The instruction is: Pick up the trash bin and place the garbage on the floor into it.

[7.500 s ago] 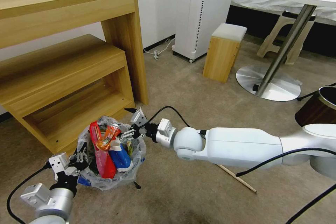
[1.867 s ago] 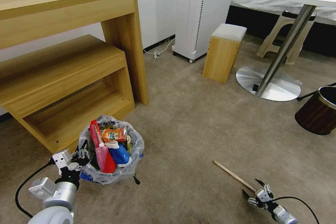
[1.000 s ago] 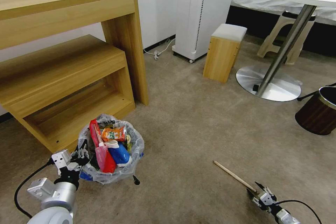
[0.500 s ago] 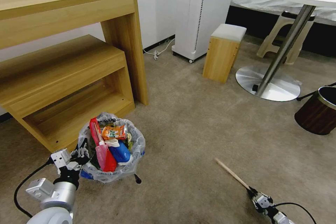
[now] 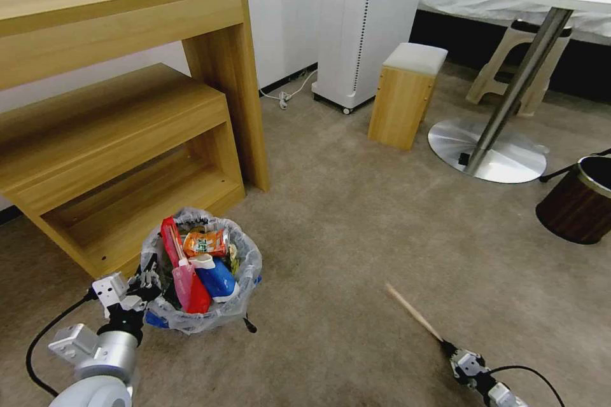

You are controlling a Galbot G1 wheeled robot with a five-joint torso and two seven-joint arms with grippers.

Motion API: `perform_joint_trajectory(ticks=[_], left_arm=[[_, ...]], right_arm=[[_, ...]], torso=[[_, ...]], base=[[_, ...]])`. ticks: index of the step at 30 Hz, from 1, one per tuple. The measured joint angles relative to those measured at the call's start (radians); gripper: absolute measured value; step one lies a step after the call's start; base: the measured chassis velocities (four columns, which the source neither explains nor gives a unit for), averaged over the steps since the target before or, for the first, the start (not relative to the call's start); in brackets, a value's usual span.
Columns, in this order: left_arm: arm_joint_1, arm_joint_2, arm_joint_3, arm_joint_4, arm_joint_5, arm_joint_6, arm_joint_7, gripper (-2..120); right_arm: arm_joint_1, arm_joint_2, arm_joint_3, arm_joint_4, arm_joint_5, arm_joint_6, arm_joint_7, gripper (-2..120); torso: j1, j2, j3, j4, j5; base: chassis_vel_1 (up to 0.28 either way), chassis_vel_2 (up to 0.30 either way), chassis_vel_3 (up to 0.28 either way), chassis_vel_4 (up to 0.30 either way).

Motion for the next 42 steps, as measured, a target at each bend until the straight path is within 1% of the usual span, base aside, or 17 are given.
perform_joint_trajectory(ticks=[2, 5, 10, 13, 15, 16, 19, 20, 23, 24, 28, 30, 32, 35, 36, 38, 42], left_arm=[[-0.005, 0.002, 0.001, 0.005, 0.000, 0.000, 0.000, 3], [-0.007, 0.004, 0.003, 0.016, 0.006, 0.000, 0.000, 3], [-0.007, 0.006, 0.003, 0.028, 0.013, 0.001, -0.001, 3], [0.002, 0.008, 0.006, 0.027, 0.018, 0.002, -0.001, 3], [0.011, 0.012, 0.006, 0.018, 0.022, 0.006, -0.002, 3], [0.011, 0.012, 0.006, 0.018, 0.022, 0.006, -0.002, 3], [0.018, 0.017, 0.006, -0.005, 0.025, 0.012, -0.007, 3], [0.018, 0.017, 0.006, -0.005, 0.025, 0.012, -0.007, 3], [0.010, 0.025, 0.021, -0.017, 0.026, 0.020, -0.011, 3], [0.010, 0.025, 0.021, -0.017, 0.026, 0.020, -0.011, 3], [0.010, 0.021, 0.026, -0.023, 0.032, 0.022, -0.011, 3], [0.015, 0.019, 0.028, -0.035, 0.036, 0.025, -0.012, 3], [0.017, 0.018, 0.028, -0.040, 0.036, 0.026, -0.012, 3], [0.030, 0.013, 0.026, -0.063, 0.036, 0.029, -0.012, 3], [0.030, 0.013, 0.026, -0.063, 0.036, 0.029, -0.012, 3], [0.036, 0.005, 0.022, -0.074, 0.037, 0.029, -0.013, 3], [0.042, -0.001, 0.018, -0.088, 0.037, 0.030, -0.014, 3]], right_arm=[[-0.004, -0.002, 0.013, 0.050, 0.048, 0.055, -0.082, 0], [-0.018, -0.013, 0.046, 0.170, 0.107, 0.080, -0.154, 0], [-0.023, -0.062, 0.056, 0.334, 0.155, 0.067, -0.169, 0], [0.023, -0.131, 0.026, 0.445, 0.196, 0.048, -0.164, 0], [0.109, -0.208, -0.036, 0.553, 0.265, 0.017, -0.160, 0], [0.109, -0.208, -0.036, 0.553, 0.265, 0.017, -0.160, 0], [0.311, -0.319, -0.210, 0.687, 0.381, -0.043, -0.134, 0], [0.311, -0.319, -0.210, 0.687, 0.381, -0.043, -0.134, 0], [0.553, -0.368, -0.374, 0.755, 0.470, -0.084, -0.113, 0], [0.553, -0.368, -0.374, 0.755, 0.470, -0.084, -0.113, 0], [0.719, -0.326, -0.523, 0.774, 0.521, -0.106, -0.101, 0], [0.810, -0.274, -0.642, 0.774, 0.543, -0.101, -0.100, 0], [0.836, -0.257, -0.675, 0.773, 0.548, -0.097, -0.100, 0], [0.987, -0.161, -0.841, 0.734, 0.556, -0.073, -0.100, 0], [0.987, -0.161, -0.841, 0.734, 0.556, -0.073, -0.100, 0], [1.057, -0.087, -0.937, 0.707, 0.556, -0.067, -0.103, 0], [1.100, -0.001, -1.027, 0.686, 0.559, -0.078, -0.100, 0]], torso=[[0.000, 0.000, 0.000, -0.0004, 0.0015], [0.000, 0.000, 0.000, 0.0000, 0.0004], [0.000, 0.000, 0.000, -0.0003, 0.0005], [0.000, 0.000, 0.000, -0.0006, 0.0005], [0.000, 0.000, 0.000, -0.0005, 0.0001], [0.000, 0.000, 0.000, -0.0005, 0.0001], [0.000, 0.000, 0.000, 0.0002, 0.0000], [0.000, 0.000, 0.000, 0.0002, 0.0000], [0.000, 0.000, 0.000, -0.0009, -0.0004], [0.000, 0.000, 0.000, -0.0009, -0.0004], [0.000, 0.000, 0.000, -0.0004, 0.0001], [0.000, 0.000, 0.000, -0.0003, 0.0004], [0.000, 0.000, 0.000, -0.0003, 0.0004], [0.000, 0.000, 0.000, -0.0005, 0.0002], [0.000, 0.000, 0.000, -0.0005, 0.0002], [0.000, 0.000, 0.000, 0.0001, -0.0004], [0.000, 0.000, 0.000, -0.0003, -0.0004]], base=[[0.000, 0.000, 0.000, 0.000], [0.000, 0.000, 0.000, 0.000], [0.000, 0.000, 0.000, 0.000], [0.000, 0.000, 0.000, 0.000], [0.000, 0.000, 0.000, 0.000], [0.000, 0.000, 0.000, 0.000], [0.000, 0.000, 0.000, 0.000], [0.000, 0.000, 0.000, 0.000], [0.000, 0.000, 0.000, 0.000], [0.000, 0.000, 0.000, 0.000], [0.000, 0.000, 0.000, 0.000], [0.000, 0.000, 0.000, 0.000], [0.000, 0.000, 0.000, 0.000], [0.000, 0.000, 0.000, 0.000], [0.000, 0.000, 0.000, 0.000], [0.000, 0.000, 0.000, 0.000], [0.000, 0.000, 0.000, 0.000]])
